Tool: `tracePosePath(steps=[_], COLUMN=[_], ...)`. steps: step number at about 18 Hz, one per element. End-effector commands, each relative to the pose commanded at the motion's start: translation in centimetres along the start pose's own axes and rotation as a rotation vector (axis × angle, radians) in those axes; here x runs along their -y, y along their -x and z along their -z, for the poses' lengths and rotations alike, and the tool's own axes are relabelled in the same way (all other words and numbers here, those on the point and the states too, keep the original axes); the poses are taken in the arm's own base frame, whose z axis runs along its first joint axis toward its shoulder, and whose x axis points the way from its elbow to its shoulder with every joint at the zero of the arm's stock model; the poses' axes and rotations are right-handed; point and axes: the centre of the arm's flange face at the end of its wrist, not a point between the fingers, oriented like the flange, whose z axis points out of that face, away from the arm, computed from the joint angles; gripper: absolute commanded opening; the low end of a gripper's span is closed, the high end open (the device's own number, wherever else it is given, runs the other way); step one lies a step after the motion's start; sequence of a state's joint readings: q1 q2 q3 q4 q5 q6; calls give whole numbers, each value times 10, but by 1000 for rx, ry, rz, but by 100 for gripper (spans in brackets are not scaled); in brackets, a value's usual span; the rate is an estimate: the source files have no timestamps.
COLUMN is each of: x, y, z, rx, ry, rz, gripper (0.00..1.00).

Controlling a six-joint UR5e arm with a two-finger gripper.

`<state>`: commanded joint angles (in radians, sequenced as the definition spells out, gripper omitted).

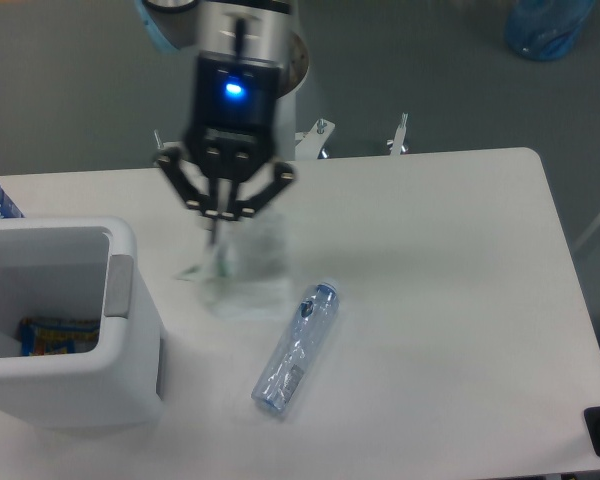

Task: Place the trash in the trash can
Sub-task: 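Lift the white plastic and carry it over the white bin, then open the gripper to drop the plastic into the bin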

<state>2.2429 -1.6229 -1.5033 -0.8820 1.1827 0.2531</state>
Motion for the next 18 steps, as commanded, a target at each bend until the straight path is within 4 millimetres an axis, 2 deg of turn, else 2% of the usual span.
tracePosePath(steps=[2,5,11,12,14,15,16,17,18], x=[-1,-3,-15,-16,-18,-18,-18,-18,-18], y=[-22,-43,-85,-92,-100,-102,-102,-102,-102], z=[-10,-21,-67,-69,-70,-70,-70,-70,-70], rx=[-31,-62,-136,-145,-156,-158,-158,-158,-158], ry=[13,29,97,101,104,105,105,105,103], rz=[-27,-52,-105,-112,-122,-124,-124,-124,-126], gripper=[0,0,0,0,20,24,35,56,71])
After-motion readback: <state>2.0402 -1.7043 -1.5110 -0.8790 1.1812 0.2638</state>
